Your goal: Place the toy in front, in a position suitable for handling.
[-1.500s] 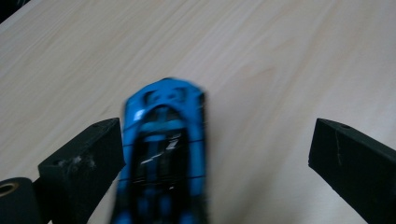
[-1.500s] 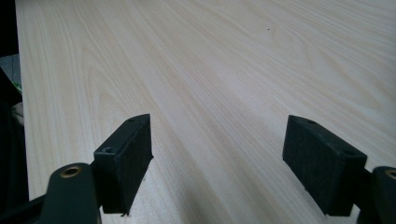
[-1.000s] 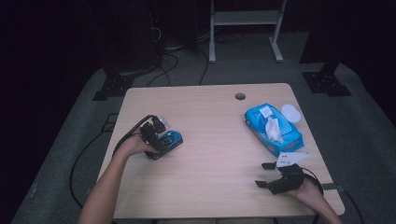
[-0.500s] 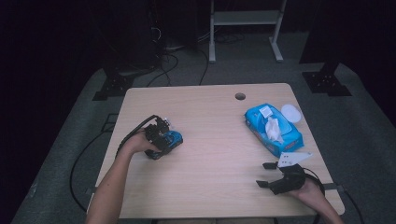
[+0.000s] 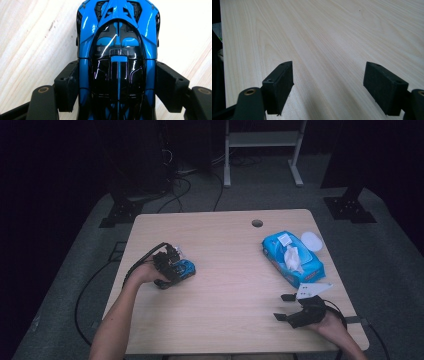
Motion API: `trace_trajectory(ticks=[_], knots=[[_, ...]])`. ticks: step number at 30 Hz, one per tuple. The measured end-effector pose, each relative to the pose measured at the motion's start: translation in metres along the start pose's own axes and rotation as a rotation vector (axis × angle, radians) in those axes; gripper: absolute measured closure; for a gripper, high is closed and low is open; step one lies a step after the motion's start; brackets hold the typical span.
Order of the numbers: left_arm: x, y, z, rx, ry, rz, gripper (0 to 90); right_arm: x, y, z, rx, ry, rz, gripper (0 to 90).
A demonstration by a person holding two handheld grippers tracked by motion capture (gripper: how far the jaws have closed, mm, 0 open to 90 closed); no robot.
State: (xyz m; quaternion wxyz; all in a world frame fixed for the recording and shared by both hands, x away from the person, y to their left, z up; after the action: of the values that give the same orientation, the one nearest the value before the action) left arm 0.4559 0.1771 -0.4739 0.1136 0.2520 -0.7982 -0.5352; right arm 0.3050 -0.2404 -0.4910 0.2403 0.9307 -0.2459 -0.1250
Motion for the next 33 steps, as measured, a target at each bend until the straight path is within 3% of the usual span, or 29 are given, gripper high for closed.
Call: trace_trajectory(ticks=[4,9,17,23,24,26,27,28,30,33], knots=[[-0.001,0.008,-0.002,0.037,-0.001,-0.004,28.1,0.001,0.001,0.0,0.007,-0.008,0.002,23.1],[-0.001,0.031,-0.012,0.077,-0.028,-0.029,28.1,0.001,0.001,0.0,0.009,-0.007,0.002,23.1],[0.011,0.049,-0.026,0.116,-0.078,-0.027,28.0,0.0,0.002,-0.001,0.011,-0.01,0.004,23.1],[0.037,0.055,-0.047,0.164,-0.166,0.006,28.1,0.002,0.004,-0.001,0.023,-0.009,0.008,23.1],[0.037,0.055,-0.047,0.164,-0.166,0.006,28.0,0.002,0.004,-0.001,0.023,-0.009,0.008,23.1],[0.051,0.054,-0.058,0.17,-0.217,0.022,28.0,0.002,0.005,-0.001,0.023,-0.011,0.01,23.1],[0.051,0.054,-0.058,0.17,-0.217,0.022,28.0,0.002,0.005,-0.001,0.024,-0.011,0.011,23.1],[0.061,0.052,-0.065,0.185,-0.24,0.036,28.1,0.002,0.005,-0.001,0.025,-0.011,0.011,23.1],[0.066,0.051,-0.069,0.188,-0.256,0.043,28.0,0.002,0.005,-0.001,0.026,-0.01,0.012,23.1],[0.084,0.048,-0.083,0.202,-0.305,0.063,28.1,0.003,0.006,-0.001,0.028,-0.009,0.015,23.2]])
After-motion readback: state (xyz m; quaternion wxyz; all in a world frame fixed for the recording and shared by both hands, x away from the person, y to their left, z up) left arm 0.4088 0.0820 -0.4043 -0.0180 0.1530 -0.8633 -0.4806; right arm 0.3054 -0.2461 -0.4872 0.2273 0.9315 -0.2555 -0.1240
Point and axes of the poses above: each handheld gripper's, and its own axes: y roughly backward along the jaws, z roughly out of its underside, x roughly to its right, the point moved 4 cm from there along -y, roughly forward along the jaws, and after that the axes turned 8 degrees about x, right-handed, at the moved point
